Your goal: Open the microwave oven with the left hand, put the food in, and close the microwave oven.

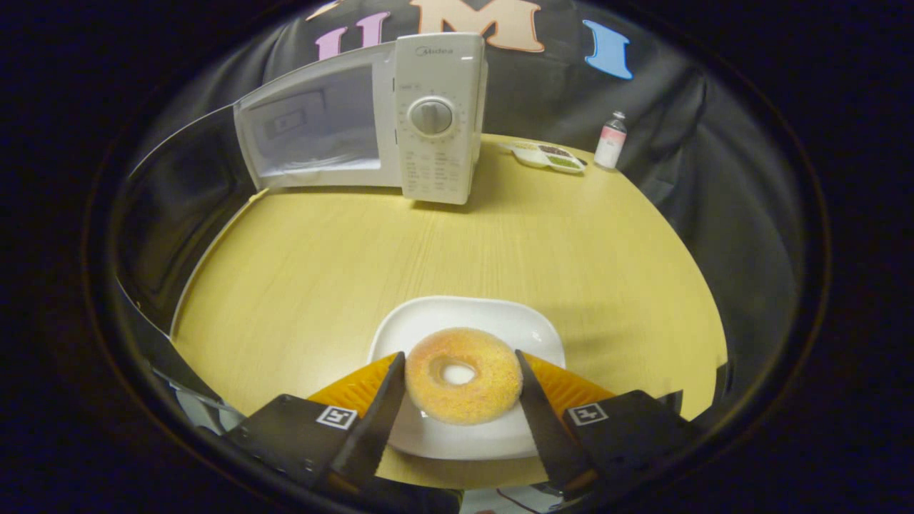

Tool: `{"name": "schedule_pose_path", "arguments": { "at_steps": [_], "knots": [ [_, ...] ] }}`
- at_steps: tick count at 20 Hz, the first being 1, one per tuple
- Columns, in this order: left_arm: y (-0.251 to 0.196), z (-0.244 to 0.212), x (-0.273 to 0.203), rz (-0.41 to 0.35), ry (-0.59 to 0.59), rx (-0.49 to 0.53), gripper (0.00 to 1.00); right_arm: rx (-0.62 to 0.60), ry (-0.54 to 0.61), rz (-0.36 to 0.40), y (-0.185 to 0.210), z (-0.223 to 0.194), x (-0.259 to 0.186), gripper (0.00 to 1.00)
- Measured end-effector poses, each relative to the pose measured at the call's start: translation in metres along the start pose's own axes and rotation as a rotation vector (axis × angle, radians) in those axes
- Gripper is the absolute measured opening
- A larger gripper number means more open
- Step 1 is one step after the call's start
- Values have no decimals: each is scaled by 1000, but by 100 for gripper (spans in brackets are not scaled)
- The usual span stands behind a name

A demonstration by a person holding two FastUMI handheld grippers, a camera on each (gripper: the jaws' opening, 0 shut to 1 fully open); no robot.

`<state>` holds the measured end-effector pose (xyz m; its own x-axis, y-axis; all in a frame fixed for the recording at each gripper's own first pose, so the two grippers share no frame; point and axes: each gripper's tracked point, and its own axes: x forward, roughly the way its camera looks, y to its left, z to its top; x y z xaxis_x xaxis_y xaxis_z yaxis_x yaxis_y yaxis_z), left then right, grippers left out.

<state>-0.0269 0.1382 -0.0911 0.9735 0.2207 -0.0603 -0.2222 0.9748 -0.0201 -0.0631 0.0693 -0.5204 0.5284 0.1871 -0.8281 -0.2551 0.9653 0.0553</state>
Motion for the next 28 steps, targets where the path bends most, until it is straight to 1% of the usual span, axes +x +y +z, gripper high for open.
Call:
{"name": "schedule_pose_path", "arguments": {
  "at_steps": [1,2,3,7,9,10,11,14,16,17,19,24,28],
  "knots": [
    [1,0,0,2,0,-1,96,8,2,6,1,0,0,83],
    [1,0,0,3,0,-2,95,11,0,2,1,2,-1,83],
    [2,-1,-1,4,2,-1,96,10,7,5,0,0,0,81],
    [3,0,-2,6,0,4,96,42,2,34,5,3,-4,81],
    [3,0,-2,6,-2,4,96,89,-7,61,9,8,-8,81],
    [3,0,-2,6,0,4,96,124,-13,77,12,13,-10,75],
    [2,0,-4,4,0,5,94,169,-19,96,15,18,-13,75],
    [2,2,-3,5,-6,14,96,351,-41,167,31,44,-17,75],
    [4,4,-5,9,-6,24,94,473,-54,222,48,64,-16,75],
    [5,3,-6,8,-4,28,96,534,-61,247,57,74,-16,75],
    [7,4,-10,13,-3,32,96,641,-66,300,79,94,-11,75],
    [10,6,-20,21,-3,45,95,793,-61,406,137,135,1,75],
    [14,8,-25,36,-2,44,95,952,-93,445,173,172,20,75]
  ]
}}
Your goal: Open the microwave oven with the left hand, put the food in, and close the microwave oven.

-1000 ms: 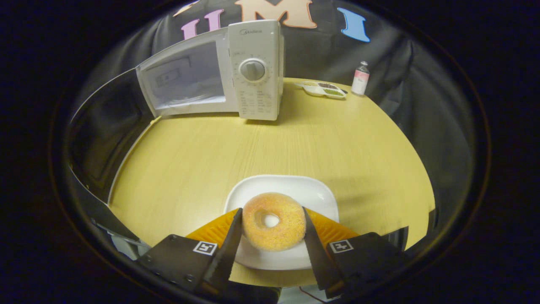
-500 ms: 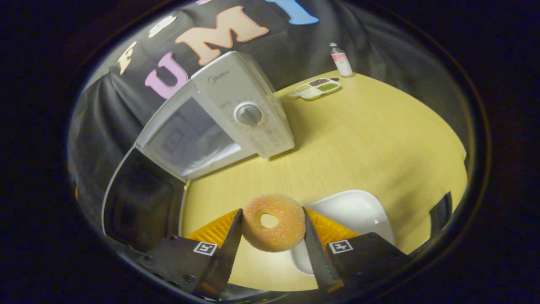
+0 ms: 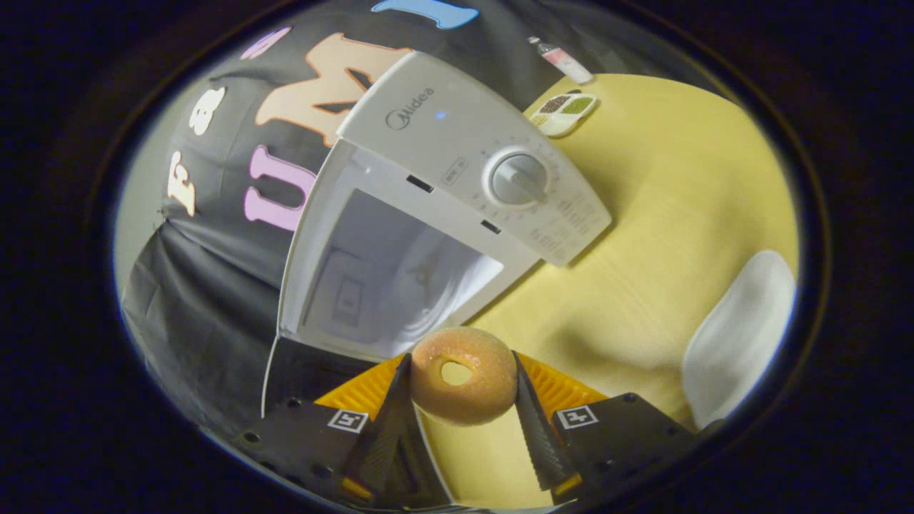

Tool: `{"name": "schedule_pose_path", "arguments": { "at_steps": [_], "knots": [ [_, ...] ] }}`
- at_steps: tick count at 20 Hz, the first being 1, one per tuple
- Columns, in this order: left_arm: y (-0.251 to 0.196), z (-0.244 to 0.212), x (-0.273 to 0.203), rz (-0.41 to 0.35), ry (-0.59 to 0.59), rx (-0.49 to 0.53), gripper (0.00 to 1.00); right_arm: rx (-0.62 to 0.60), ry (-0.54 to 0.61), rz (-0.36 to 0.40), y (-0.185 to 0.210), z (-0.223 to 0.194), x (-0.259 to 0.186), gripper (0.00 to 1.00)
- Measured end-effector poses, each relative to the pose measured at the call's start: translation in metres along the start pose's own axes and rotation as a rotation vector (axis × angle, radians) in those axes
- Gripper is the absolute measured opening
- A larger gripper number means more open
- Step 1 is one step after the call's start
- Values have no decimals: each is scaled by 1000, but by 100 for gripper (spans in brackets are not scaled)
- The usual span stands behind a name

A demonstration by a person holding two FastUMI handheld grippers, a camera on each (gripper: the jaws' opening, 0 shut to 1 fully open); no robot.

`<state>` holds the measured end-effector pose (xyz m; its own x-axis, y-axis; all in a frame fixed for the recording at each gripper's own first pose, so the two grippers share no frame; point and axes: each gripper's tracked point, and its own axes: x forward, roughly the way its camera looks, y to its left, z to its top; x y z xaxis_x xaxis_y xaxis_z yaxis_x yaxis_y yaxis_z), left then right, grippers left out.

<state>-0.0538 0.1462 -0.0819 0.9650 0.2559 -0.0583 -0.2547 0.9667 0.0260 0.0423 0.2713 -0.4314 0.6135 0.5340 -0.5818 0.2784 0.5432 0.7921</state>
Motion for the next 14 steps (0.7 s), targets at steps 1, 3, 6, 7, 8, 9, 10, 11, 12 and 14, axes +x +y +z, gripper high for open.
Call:
{"name": "schedule_pose_path", "arguments": {
  "at_steps": [1,3,6,7,8,9,10,11,12,14],
  "knots": [
    [0,0,-2,5,5,-8,95,45,-9,12,10,-2,8,75],
    [2,-3,-6,16,20,-17,95,115,-47,20,26,-3,27,75],
    [9,-5,-18,33,35,-15,96,189,-106,28,45,-1,53,74],
    [12,-5,-21,41,44,-12,95,225,-125,31,50,0,62,74],
    [16,-8,-24,50,52,-10,93,257,-147,33,54,4,72,80],
    [18,-10,-25,56,61,-8,93,287,-177,38,59,10,78,75],
    [21,-12,-28,62,71,-8,93,302,-214,37,61,17,87,74],
    [23,-13,-30,67,79,-8,96,315,-244,37,61,22,93,74],
    [25,-14,-31,71,87,-7,96,341,-269,39,62,27,99,75],
    [29,-16,-34,81,96,-1,96,365,-306,37,67,32,109,75]
  ]
}}
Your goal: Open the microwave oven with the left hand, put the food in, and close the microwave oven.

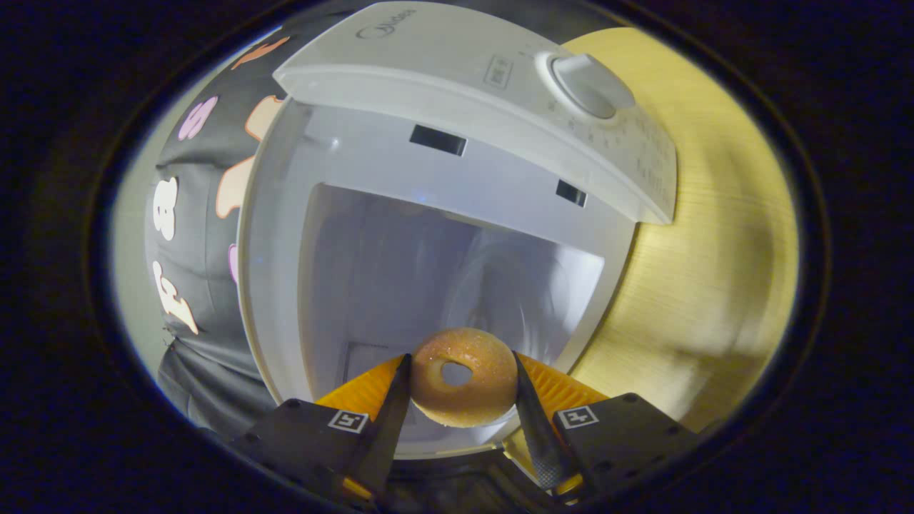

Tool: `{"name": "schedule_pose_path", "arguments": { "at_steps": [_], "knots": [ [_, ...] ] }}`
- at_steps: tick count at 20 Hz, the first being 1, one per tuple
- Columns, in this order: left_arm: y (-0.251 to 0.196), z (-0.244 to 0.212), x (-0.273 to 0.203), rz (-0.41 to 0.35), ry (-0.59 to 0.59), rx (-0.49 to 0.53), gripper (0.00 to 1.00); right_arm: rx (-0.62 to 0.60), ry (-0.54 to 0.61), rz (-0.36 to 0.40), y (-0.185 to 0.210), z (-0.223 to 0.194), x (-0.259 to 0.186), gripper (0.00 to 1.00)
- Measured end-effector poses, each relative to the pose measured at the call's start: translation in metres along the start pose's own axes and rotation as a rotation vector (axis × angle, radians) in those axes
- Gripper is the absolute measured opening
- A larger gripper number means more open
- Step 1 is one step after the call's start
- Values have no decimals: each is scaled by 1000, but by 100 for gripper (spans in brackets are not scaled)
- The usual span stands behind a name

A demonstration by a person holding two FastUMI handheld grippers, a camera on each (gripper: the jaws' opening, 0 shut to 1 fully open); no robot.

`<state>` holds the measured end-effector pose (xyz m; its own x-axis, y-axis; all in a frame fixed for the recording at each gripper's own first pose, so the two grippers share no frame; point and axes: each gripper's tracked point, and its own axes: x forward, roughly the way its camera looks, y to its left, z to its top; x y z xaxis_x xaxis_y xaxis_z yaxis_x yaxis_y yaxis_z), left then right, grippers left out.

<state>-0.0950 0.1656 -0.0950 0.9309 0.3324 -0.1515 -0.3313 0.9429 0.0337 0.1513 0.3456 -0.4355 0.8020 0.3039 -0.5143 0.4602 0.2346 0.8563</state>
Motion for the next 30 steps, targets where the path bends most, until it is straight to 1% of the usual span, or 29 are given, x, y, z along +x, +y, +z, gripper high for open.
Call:
{"name": "schedule_pose_path", "arguments": {
  "at_steps": [3,4,6,7,8,9,11,12,14,15,16,17,18,19,21,22,23,24,25,28,29,30],
  "knots": [
    [8,-6,-7,20,22,7,96,-14,-40,3,-3,-1,15,74],
    [10,-8,-10,24,34,7,96,-21,-53,-1,-5,0,20,80],
    [12,-16,-15,27,58,14,96,-14,-75,6,-5,2,25,81],
    [13,-15,-17,28,61,17,94,-16,-88,5,-3,2,29,81],
    [15,-15,-18,33,63,16,94,-27,-98,4,-3,4,32,81],
    [16,-16,-18,38,68,14,94,-36,-99,3,-3,3,35,75],
    [17,-19,-20,37,77,9,94,-31,-91,6,-1,2,35,75],
    [16,-19,-19,36,78,9,96,-33,-92,0,0,2,35,75],
    [15,-19,-19,29,79,4,96,-71,-110,-18,-2,7,34,76],
    [14,-19,-19,27,80,0,96,-87,-123,-25,-5,10,33,89],
    [13,-21,-18,23,83,-5,96,-99,-129,-28,-6,13,33,82],
    [12,-22,-18,21,86,-8,96,-114,-129,-31,-7,13,32,82],
    [12,-23,-19,20,91,-12,96,-136,-123,-37,-6,11,33,93],
    [12,-24,-19,20,94,-16,96,-169,-117,-33,-5,10,34,87],
    [12,-24,-20,20,97,-18,96,-225,-122,-33,-2,10,34,88],
    [13,-24,-20,20,97,-16,96,-230,-129,-28,0,11,33,97],
    [13,-24,-21,19,97,-15,94,-240,-130,-34,-2,13,33,97],
    [12,-24,-21,19,98,-14,96,-256,-138,-32,-3,16,30,88],
    [12,-24,-21,18,98,-15,96,-277,-145,-31,-3,18,28,97],
    [14,-26,-21,16,98,-14,96,-333,-133,-18,-3,18,19,98],
    [16,-26,-21,14,95,-13,94,-354,-128,-10,-2,18,16,88],
    [15,-25,-21,5,93,-13,94,-384,-118,-4,-2,15,12,98]
  ]
}}
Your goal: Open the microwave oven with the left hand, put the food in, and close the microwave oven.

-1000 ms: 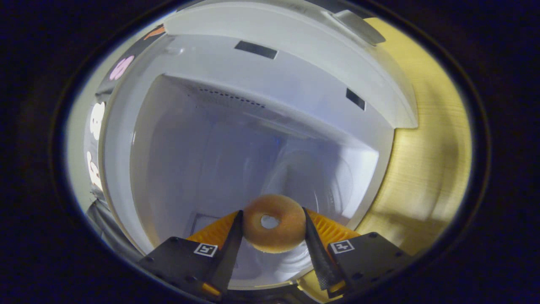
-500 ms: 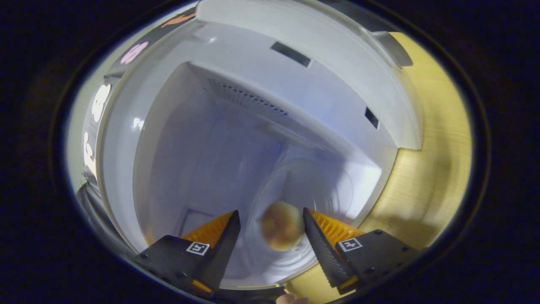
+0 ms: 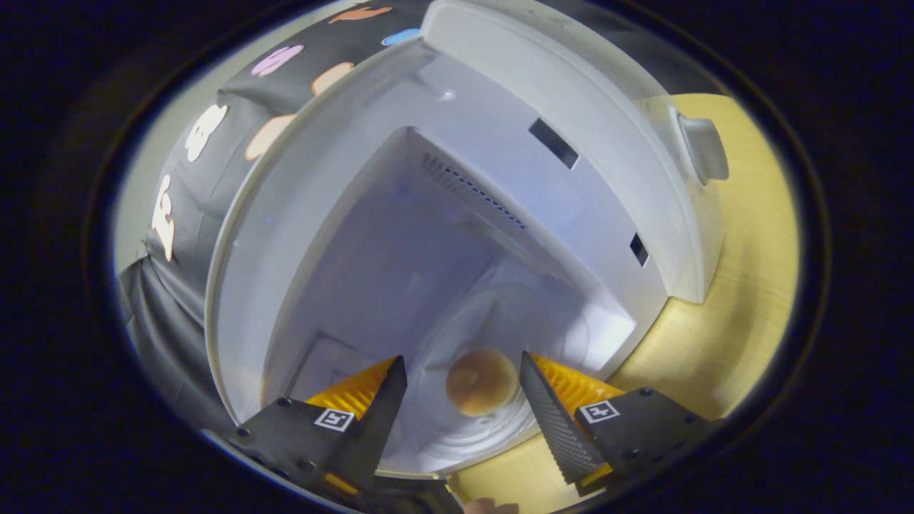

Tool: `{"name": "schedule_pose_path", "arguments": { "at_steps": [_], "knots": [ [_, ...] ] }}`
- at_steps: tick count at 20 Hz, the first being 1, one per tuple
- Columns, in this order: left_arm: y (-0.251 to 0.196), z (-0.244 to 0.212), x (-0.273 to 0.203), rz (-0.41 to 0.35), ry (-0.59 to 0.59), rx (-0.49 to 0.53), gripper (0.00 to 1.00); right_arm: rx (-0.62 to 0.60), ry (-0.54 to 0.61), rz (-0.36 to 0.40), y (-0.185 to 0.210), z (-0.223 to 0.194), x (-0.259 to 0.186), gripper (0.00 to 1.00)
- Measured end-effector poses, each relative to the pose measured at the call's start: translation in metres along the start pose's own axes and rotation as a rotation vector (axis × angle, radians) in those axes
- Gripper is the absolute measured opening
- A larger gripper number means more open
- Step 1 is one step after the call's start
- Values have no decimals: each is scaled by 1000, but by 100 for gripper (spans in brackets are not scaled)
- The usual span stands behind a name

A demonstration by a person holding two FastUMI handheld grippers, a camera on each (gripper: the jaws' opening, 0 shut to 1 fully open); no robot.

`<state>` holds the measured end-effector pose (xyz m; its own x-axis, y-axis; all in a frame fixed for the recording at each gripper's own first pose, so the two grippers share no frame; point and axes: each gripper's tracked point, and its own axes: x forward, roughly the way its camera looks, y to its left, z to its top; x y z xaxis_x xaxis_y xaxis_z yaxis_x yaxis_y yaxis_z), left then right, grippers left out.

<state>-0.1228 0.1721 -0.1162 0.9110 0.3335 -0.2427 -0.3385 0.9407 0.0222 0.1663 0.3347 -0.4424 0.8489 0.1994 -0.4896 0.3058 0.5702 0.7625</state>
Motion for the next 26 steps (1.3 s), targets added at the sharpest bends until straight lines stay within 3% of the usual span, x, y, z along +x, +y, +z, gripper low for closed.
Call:
{"name": "schedule_pose_path", "arguments": {
  "at_steps": [1,4,10,15,20,22,25,26],
  "knots": [
    [0,-1,1,-4,-1,2,94,-30,15,13,2,-4,-7,88],
    [3,2,5,-10,-12,19,96,-143,43,45,1,-5,-32,88],
    [12,12,7,-37,-82,83,96,-401,76,189,13,14,-110,89],
    [30,-4,9,-48,-79,94,96,-590,-9,298,37,80,-185,89],
    [47,-21,12,-52,-65,73,96,-738,-168,350,73,165,-257,89],
    [48,-36,14,-61,-38,47,92,-790,-210,347,80,187,-284,89],
    [59,-54,24,-41,-12,37,53,-835,-276,343,82,218,-331,89],
    [59,-64,27,-50,9,29,49,-843,-292,334,81,226,-342,89]
  ]
}}
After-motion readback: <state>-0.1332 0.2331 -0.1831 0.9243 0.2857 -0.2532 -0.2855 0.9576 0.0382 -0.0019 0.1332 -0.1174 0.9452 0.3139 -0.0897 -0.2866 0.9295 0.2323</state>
